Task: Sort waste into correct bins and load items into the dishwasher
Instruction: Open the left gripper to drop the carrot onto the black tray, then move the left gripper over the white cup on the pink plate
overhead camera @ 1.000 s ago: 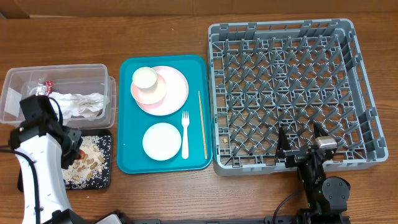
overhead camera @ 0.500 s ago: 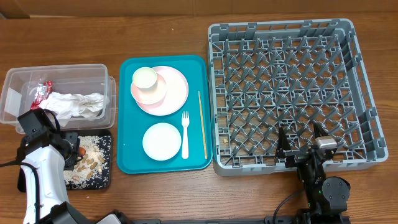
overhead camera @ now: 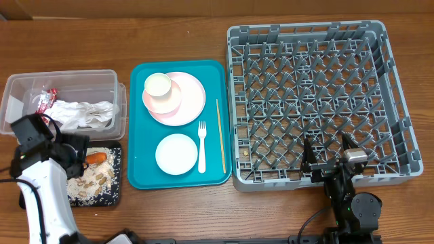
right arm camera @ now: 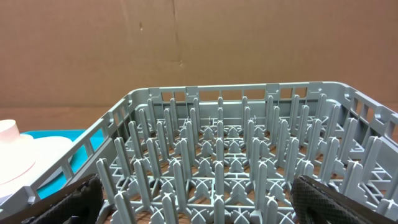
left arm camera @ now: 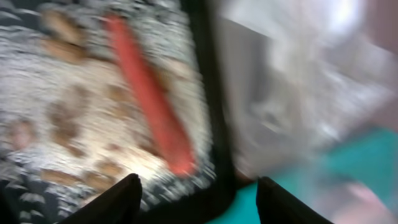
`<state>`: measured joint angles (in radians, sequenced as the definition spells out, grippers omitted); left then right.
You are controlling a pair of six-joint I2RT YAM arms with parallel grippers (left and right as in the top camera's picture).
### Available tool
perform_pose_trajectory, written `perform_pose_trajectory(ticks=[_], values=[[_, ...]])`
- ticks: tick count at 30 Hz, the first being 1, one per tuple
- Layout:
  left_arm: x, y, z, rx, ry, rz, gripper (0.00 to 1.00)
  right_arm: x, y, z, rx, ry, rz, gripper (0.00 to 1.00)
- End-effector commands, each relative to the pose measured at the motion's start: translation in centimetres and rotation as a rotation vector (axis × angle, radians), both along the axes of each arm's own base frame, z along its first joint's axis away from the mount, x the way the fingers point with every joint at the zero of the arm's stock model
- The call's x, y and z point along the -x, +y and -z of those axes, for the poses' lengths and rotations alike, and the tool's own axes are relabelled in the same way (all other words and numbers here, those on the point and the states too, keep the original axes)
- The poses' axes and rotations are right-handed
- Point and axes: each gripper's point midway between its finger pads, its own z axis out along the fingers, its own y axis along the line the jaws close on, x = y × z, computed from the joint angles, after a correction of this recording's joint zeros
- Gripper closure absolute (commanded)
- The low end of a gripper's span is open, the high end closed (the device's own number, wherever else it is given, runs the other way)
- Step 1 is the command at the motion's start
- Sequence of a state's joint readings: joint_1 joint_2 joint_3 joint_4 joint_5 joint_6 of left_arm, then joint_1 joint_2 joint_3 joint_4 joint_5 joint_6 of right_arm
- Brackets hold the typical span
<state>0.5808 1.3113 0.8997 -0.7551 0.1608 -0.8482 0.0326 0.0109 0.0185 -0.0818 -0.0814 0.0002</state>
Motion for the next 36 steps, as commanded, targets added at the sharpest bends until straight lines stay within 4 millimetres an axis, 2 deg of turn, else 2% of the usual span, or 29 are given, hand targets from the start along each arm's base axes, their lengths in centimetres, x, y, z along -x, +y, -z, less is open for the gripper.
perform_pose_trajectory(ticks=[1,2,4,6,23,25,29,31,36], values=[[-3.4,-5.8,-6.4,0.108,-0.326,0.402,0.33,0.0,-0.1,0.2,-0.005,-0.001,0.005,0.0],[-3.4,-6.8,-6.9,0.131,-0.36,0.457,0.26,0.0,-0.1,0.2,-0.005,-0.001,0.005,0.0],[-2.8,-7.9,-6.6,0.15,-0.341,0.507,0.05,0.0,-0.1,0.2,-0.005,-0.001,0.005,0.0],[-2.2,-8.1,-6.0,0.154,-0.305,0.515,0.0,0.0,-0.1,0.2,-0.005,-0.001,0.005,0.0],[-1.3,-8.7,-5.6,0.195,-0.267,0.503,0.0,-0.1,-0.1,0.3,-0.004,0.002,0.005,0.0],[-0.1,-9.6,-5.0,0.248,-0.217,0.495,0.0,-0.1,-0.1,0.3,-0.004,0.002,0.005,0.0],[0.9,-11.0,-4.6,0.286,-0.163,0.523,0.0,-0.1,-0.1,0.3,-0.004,0.002,0.005,0.0],[1.3,-12.5,-4.4,0.311,-0.135,0.561,0.0,-0.1,-0.1,0.3,-0.004,0.002,0.005,0.0],[0.6,-15.8,-4.6,0.312,-0.131,0.677,0.01,-0.1,-0.1,0.3,-0.004,0.002,0.005,0.0]])
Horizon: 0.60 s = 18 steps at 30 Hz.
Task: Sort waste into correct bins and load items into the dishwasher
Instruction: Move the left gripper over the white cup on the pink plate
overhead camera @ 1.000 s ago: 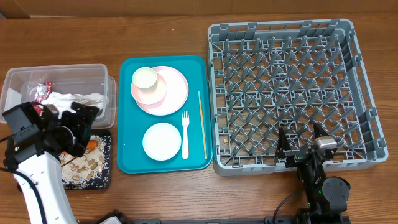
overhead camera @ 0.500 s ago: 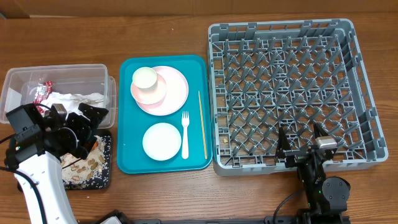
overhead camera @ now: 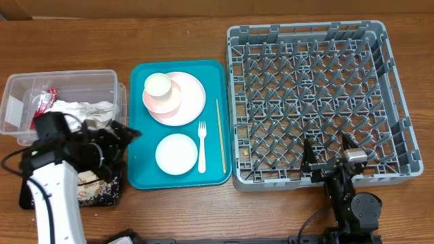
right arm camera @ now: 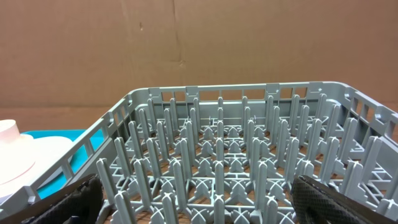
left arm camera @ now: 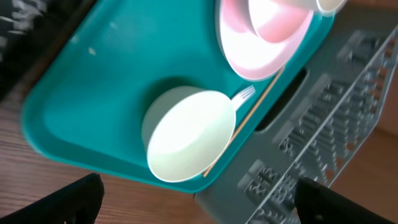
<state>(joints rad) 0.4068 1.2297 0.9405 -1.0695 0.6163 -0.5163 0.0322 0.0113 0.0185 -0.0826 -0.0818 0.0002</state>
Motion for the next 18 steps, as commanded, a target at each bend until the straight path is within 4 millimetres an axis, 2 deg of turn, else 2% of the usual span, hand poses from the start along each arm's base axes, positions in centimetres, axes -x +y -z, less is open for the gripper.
perform_pose_trajectory(ticks=[1,8,13,17,18], values=[[-1.3,-2.4,-0.8,-0.013,-0.052,0.08,0.01,0.0,-0.1,0.3,-0.004,0.001,0.005,0.0],[-5.1,-6.1,-1.3,-0.171,-0.184,0.148,0.0,0.0,-0.1,0.3,-0.004,0.001,0.005,0.0],[-7.0,-8.5,-1.5,-0.398,-0.299,0.217,0.0,0.0,-0.1,0.3,-0.004,0.001,0.005,0.0],[-7.5,-11.0,-0.1,-0.489,-0.312,0.288,0.0,0.0,-0.1,0.3,-0.004,0.001,0.005,0.0],[-7.4,-11.7,0.8,-0.498,-0.293,0.315,0.0,0.0,-0.1,0.3,-0.004,0.001,0.005,0.0]])
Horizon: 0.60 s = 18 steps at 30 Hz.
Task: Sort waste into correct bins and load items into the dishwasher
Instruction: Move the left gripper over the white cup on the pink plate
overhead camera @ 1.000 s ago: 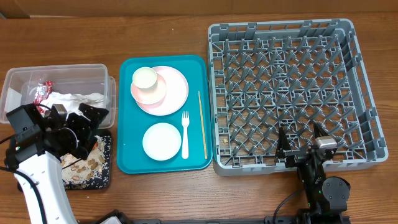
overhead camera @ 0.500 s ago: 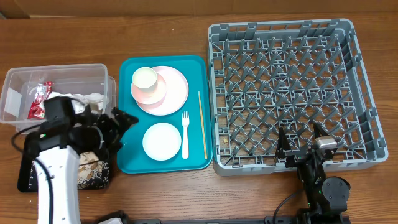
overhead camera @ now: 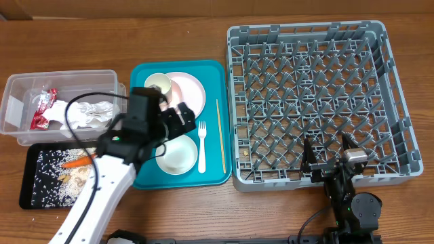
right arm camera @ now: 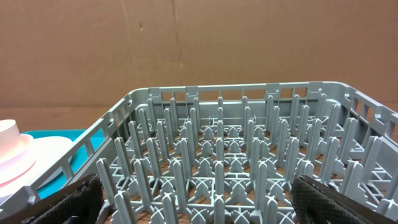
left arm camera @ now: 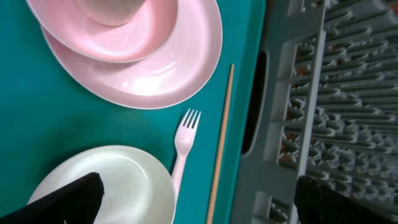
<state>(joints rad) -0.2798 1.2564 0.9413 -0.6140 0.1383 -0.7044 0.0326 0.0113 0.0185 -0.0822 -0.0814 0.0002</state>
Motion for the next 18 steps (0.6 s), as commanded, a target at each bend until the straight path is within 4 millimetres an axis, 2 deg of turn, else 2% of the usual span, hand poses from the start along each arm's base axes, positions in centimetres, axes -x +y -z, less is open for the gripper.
perform_pose_trajectory(ticks=[1,4,6,9,10,11,13,16,18], values=[[-0.4,-0.9,3.0,-0.131,0.048,0.003,0.0,0.0,-0.1,0.3,-0.004,0.001,0.005,0.0],[0.1,-1.4,6.2,-0.176,0.14,0.032,0.0,0.0,-0.1,0.3,-0.004,0.001,0.005,0.0],[0.2,-1.3,8.3,-0.202,0.195,0.033,0.08,0.0,-0.1,0.3,-0.005,0.001,0.004,0.0],[-0.2,-1.8,8.8,-0.184,0.197,0.047,0.13,0.1,0.6,0.2,-0.041,0.003,-0.036,0.0],[-0.6,-2.5,8.0,-0.16,0.166,0.074,0.15,0.1,0.7,-0.7,-0.063,-0.029,-0.04,0.0],[-1.2,-3.1,6.4,-0.138,0.124,0.105,0.19,0.2,1.1,-2.3,-0.123,-0.084,-0.07,0.0],[-1.7,-3.6,3.6,-0.124,0.063,0.145,0.2,0.5,1.1,-4.0,-0.207,-0.107,-0.076,0.0],[-2.3,-3.5,-2.8,-0.14,-0.075,0.188,0.16,1.4,0.9,-6.4,-0.281,-0.06,-0.063,0.0],[-2.5,-2.1,-5.6,-0.204,-0.107,0.177,0.15,1.9,0.9,-7.5,-0.287,-0.007,-0.06,0.0]])
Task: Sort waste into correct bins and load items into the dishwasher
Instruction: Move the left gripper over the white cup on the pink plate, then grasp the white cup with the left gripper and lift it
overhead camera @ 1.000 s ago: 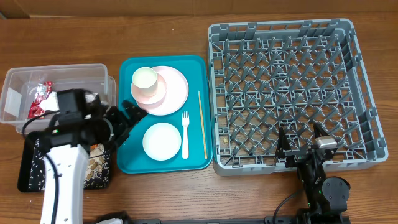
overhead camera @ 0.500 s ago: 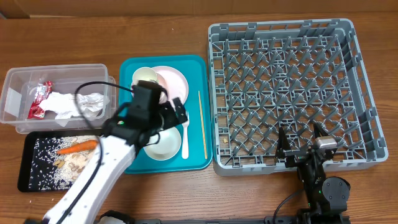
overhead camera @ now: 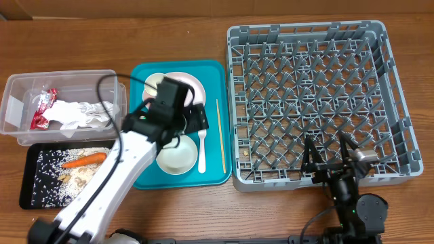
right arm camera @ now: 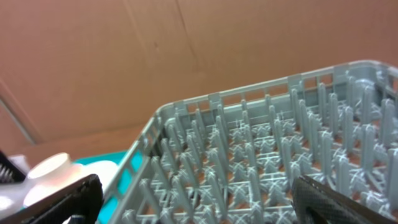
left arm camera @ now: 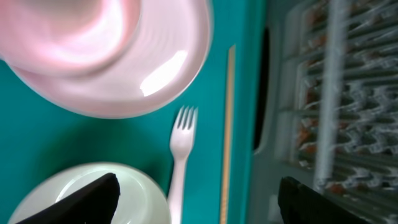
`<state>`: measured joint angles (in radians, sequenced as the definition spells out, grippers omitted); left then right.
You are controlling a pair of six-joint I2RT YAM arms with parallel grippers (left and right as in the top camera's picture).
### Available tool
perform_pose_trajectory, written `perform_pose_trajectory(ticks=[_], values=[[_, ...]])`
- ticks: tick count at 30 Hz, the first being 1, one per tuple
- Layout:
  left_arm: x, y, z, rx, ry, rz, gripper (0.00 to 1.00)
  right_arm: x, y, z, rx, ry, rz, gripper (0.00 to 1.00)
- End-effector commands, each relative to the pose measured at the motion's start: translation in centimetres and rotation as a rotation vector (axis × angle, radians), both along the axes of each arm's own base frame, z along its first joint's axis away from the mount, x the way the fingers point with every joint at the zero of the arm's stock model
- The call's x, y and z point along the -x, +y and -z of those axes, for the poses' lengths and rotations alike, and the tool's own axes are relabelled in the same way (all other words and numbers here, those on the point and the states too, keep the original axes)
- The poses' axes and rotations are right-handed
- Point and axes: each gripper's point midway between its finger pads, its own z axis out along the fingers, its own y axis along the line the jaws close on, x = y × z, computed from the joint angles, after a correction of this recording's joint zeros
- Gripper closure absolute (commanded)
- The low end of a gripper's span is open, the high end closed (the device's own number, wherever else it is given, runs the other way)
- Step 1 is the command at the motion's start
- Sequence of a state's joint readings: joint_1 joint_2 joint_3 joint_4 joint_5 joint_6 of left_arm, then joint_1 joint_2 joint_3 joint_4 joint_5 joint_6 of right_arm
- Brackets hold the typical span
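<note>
My left gripper [overhead camera: 195, 120] [left arm camera: 199, 208] hangs open and empty over the teal tray [overhead camera: 139, 169], just above the white fork [overhead camera: 202, 154] [left arm camera: 180, 140] and the thin chopstick [overhead camera: 220, 135] [left arm camera: 227, 118]. A pink plate [overhead camera: 195, 88] [left arm camera: 124, 74] carries a pink bowl and cream cup [overhead camera: 154, 83], partly under my arm. A white dish [overhead camera: 173, 159] [left arm camera: 68, 193] sits below it. The grey dishwasher rack [overhead camera: 312, 34] [right arm camera: 249, 143] holds nothing. At the rack's front edge my right gripper [overhead camera: 332, 163] [right arm camera: 199, 208] stands open.
A clear bin [overhead camera: 64, 105] at the left holds crumpled paper and a red wrapper. Below it a black tray [overhead camera: 41, 183] carries rice, scraps and a carrot [overhead camera: 85, 160]. A cardboard wall [right arm camera: 186, 43] stands behind the table.
My left gripper has shifted a little to the right across the tray, from beside the pink plate to over the fork. The right wrist view has tilted and shifted; that arm has moved slightly.
My left gripper was open low over the black tray with the carrot. Then it was at the teal tray's left edge, then over the tray by the pink plate, and now above the fork. Nothing on the tray has moved.
</note>
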<state>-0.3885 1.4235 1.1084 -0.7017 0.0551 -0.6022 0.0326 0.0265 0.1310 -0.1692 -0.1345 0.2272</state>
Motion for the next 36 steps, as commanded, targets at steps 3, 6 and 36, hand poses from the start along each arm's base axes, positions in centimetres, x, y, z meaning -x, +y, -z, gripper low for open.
perform_pose_trajectory(ticks=[3,6,36], values=[[-1.4,2.8,-9.1,-0.116,-0.156,0.037,0.16,1.1,0.4,-6.5,-0.06,0.072,-0.022,0.0],[-3.1,4.3,-10.8,-0.185,-0.206,0.055,0.23,0.4,1.1,-8.4,-0.062,0.189,-0.059,0.0],[-12.1,6.1,3.4,-0.389,-0.026,0.175,0.46,-4.9,5.8,1.7,-0.135,0.993,-0.329,0.0]])
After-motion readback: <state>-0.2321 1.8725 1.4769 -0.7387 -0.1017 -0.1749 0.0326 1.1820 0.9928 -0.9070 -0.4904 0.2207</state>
